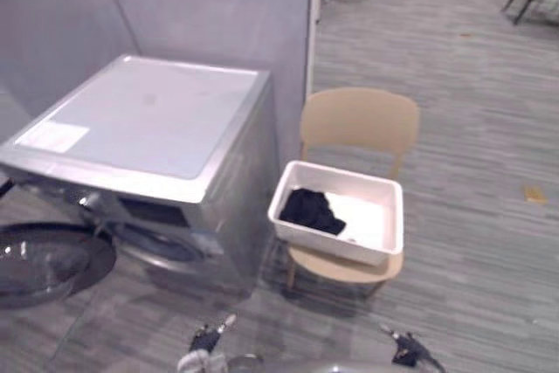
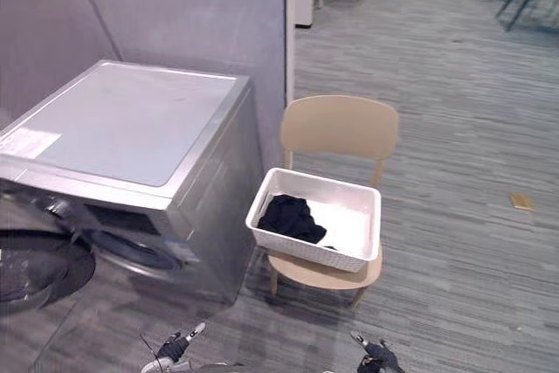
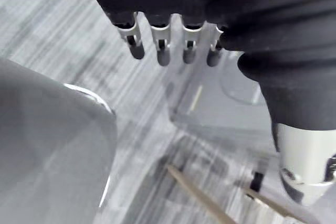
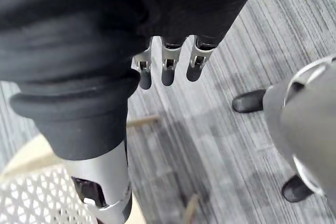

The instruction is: Pick up the laundry basket with both hands and put the clothes into the washing machine.

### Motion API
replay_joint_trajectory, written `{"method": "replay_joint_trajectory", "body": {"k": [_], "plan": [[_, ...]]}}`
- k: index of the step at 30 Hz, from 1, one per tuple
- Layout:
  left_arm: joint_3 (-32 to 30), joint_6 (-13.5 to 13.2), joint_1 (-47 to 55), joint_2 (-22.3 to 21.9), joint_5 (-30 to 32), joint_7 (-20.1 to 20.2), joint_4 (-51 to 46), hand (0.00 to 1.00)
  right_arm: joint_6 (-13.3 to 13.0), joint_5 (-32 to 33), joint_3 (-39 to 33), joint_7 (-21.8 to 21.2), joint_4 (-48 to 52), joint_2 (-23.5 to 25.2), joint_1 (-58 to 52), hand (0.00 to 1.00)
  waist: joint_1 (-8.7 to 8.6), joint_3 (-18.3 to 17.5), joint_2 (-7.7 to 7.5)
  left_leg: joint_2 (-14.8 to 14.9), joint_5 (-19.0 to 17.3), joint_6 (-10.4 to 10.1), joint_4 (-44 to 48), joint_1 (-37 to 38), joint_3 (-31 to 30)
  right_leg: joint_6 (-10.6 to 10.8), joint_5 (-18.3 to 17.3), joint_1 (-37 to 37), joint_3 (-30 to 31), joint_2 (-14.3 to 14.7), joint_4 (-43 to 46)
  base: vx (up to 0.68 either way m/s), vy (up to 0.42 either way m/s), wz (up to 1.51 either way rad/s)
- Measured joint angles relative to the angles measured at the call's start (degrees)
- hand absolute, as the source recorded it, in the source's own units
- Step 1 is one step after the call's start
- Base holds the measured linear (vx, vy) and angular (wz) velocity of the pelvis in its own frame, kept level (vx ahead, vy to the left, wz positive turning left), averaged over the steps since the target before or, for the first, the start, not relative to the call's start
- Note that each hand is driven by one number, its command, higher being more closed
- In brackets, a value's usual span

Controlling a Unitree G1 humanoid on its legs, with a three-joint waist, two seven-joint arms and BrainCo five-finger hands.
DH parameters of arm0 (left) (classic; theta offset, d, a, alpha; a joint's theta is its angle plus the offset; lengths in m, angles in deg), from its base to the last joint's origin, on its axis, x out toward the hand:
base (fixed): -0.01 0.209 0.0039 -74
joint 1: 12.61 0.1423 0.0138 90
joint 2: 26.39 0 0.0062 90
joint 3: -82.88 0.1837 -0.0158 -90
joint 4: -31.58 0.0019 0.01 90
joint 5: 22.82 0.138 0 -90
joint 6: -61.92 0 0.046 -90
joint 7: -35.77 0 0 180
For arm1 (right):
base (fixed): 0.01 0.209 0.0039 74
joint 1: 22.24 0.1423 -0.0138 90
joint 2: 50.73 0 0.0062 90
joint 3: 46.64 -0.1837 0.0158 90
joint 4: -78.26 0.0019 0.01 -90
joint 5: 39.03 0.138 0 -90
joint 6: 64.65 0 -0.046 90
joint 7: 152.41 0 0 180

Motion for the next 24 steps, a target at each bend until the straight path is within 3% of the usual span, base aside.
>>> {"method": "replay_joint_trajectory", "body": {"k": [4,6,8,10,12,14,16,17,19,20,21,24], "plan": [[2.24,-0.06,-0.18,0.79,0.04,0.05,1.19,0.00,-0.02,0.00,4.80,-0.26,-0.11,1.24,1.46,0.00,0.04,0.15,-0.53,-1.40,0.85,0.41,-1.48,2.82,-1.40,-0.12,0.71,2.93,0.14,-0.56,-0.56,0.02,0.064,0.24],[3.03,-0.11,-0.19,0.80,0.05,0.07,1.22,0.00,-0.19,0.00,7.00,-0.58,1.29,1.26,2.27,0.00,0.02,0.27,-1.01,-1.30,0.84,0.49,-2.75,3.24,-1.36,-0.21,0.48,1.04,0.86,-0.97,2.64,-0.03,0.021,-0.10],[4.28,-0.29,-1.02,0.79,0.72,0.08,1.65,0.00,-0.70,0.00,9.62,-0.52,5.28,1.16,2.68,0.00,0.01,1.24,-0.82,-0.88,0.56,0.62,-4.32,3.06,-1.07,0.23,0.04,-4.53,2.89,-2.19,12.22,-0.10,0.043,-0.31],[6.79,-0.37,-1.71,2.29,1.66,0.19,1.65,0.00,-0.97,-0.06,12.92,-0.51,13.67,1.65,0.28,0.00,-0.74,2.79,-2.03,-1.18,0.30,1.00,-3.31,3.09,-1.29,0.87,0.45,-11.58,6.89,-4.31,26.41,-0.11,0.019,-0.06],[8.89,-0.30,-2.27,3.99,3.21,0.19,1.70,0.00,-1.22,-0.25,13.65,-0.47,22.71,2.28,-3.59,0.00,-2.69,4.23,-3.20,-1.01,-0.05,1.42,-1.92,2.24,-3.69,3.73,3.47,-15.09,11.48,-4.01,33.63,-0.09,-0.016,0.48],[8.65,-0.29,-2.18,3.89,4.23,0.23,1.60,0.00,-1.46,-0.23,11.38,0.06,30.01,2.03,-6.86,0.00,-3.27,4.21,-3.43,0.69,0.54,1.99,-2.30,2.34,-5.32,3.63,5.28,-15.96,12.92,-3.34,35.54,0.03,-0.059,0.50],[8.16,-0.33,-2.30,3.76,4.43,0.22,1.59,0.00,-1.78,-0.29,9.33,0.60,33.70,1.55,-7.58,0.00,-3.20,4.22,-3.52,1.09,0.62,1.98,-1.64,2.06,-5.32,1.80,3.30,-16.34,13.19,-5.12,36.83,0.04,-0.072,0.18],[7.53,-0.37,-2.16,3.70,4.43,0.19,1.51,0.00,-1.82,-0.45,8.23,0.73,36.44,0.89,-7.21,0.00,-3.10,4.21,-3.31,1.76,0.31,1.48,-0.86,2.05,-5.38,2.13,2.81,-16.16,13.97,-7.15,35.45,0.04,-0.172,-0.02],[6.15,-0.37,-1.84,3.98,4.47,0.13,1.18,0.00,-2.00,-1.73,8.13,0.69,41.26,-0.35,-6.88,0.00,-3.07,4.01,-2.92,3.99,-0.15,-0.20,0.60,0.93,-5.48,1.59,3.11,-15.19,15.92,-7.49,27.23,0.04,-0.211,-0.12],[5.87,-0.43,-1.26,4.69,4.46,0.14,0.46,0.00,-2.34,-2.42,8.11,0.66,43.35,-0.79,-6.35,0.00,-3.00,3.73,-3.37,4.84,-0.37,-1.59,1.23,-0.01,-5.69,2.07,5.84,-14.71,17.67,-6.75,21.72,0.02,-0.243,-0.10],[5.79,-0.54,-0.86,6.71,4.58,0.19,0.29,0.00,-2.81,-2.62,8.03,0.66,45.61,-1.40,-5.53,0.00,-3.04,2.66,-5.84,5.00,-0.75,-3.20,1.22,-1.18,-6.40,4.51,11.57,-13.94,20.64,-6.41,15.78,0.03,-0.369,-0.01],[4.70,-0.40,-0.67,6.25,5.11,0.62,0.62,0.00,-3.95,-4.35,7.82,0.13,48.16,-10.04,0.37,0.00,-2.13,1.69,-4.30,8.15,1.63,-6.66,-1.81,-1.59,-6.86,7.57,8.92,-9.97,18.75,-2.67,4.44,0.06,-0.413,-0.28]]}}
